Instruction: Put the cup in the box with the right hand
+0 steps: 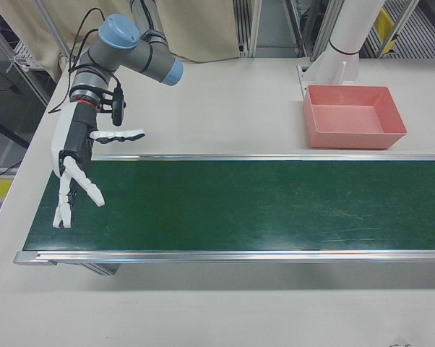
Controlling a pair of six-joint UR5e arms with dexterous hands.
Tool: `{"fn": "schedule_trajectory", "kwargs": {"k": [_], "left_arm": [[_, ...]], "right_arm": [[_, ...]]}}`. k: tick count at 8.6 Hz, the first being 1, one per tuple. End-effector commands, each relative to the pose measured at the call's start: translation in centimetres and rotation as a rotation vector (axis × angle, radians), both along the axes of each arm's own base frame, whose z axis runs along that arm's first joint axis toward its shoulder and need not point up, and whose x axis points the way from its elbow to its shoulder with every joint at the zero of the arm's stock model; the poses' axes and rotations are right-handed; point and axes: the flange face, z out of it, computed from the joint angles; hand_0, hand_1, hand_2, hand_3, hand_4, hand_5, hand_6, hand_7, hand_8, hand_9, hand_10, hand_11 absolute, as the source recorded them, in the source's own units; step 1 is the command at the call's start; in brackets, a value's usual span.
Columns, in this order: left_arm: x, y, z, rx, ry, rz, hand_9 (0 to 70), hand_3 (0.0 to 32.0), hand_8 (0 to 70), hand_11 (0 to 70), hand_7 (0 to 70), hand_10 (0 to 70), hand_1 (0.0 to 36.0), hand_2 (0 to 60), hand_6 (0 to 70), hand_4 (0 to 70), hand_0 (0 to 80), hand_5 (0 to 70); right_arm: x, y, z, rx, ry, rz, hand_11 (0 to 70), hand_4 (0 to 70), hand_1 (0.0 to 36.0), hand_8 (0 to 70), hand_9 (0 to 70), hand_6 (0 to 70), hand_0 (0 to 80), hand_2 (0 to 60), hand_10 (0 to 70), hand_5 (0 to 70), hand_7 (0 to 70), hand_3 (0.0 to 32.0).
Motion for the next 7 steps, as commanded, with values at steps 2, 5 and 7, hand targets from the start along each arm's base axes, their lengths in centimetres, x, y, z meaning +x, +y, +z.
{"fn": "schedule_trajectory", "kwargs": {"k": [2, 5, 7], "left_arm": [[0.0, 0.0, -0.2, 0.004, 0.0, 0.001, 0.0, 0.0, 0.0, 0.0, 0.0, 0.0, 0.0, 0.0, 0.0, 0.0, 0.0, 0.0], [0.0, -0.1, -0.6, 0.008, 0.001, -0.001, 0.0, 0.0, 0.0, 0.0, 0.0, 0.0, 0.0, 0.0, 0.0, 0.0, 0.0, 0.0], [0.0, -0.1, -0.6, 0.007, 0.001, 0.001, 0.0, 0.0, 0.0, 0.0, 0.0, 0.0, 0.0, 0.0, 0.0, 0.0, 0.0, 0.0]], "right_arm": [[-3.0, -1.5, -1.4, 0.032, -0.007, -0.048, 2.9, 8.7, 7.6, 0.8, 4.7, 3.6, 44.0, 8.3, 1.2, 2.9, 12.4, 0.0], [-5.7, -1.8, -1.5, 0.036, 0.016, -0.097, 1.8, 8.1, 3.8, 0.5, 4.0, 2.5, 44.9, 2.3, 0.5, 2.5, 11.0, 2.2], [-6.6, -3.7, -3.9, 0.082, 0.025, -0.098, 1.9, 6.2, 7.1, 0.5, 4.3, 2.7, 42.5, 10.7, 0.6, 2.5, 11.9, 1.2]]}}
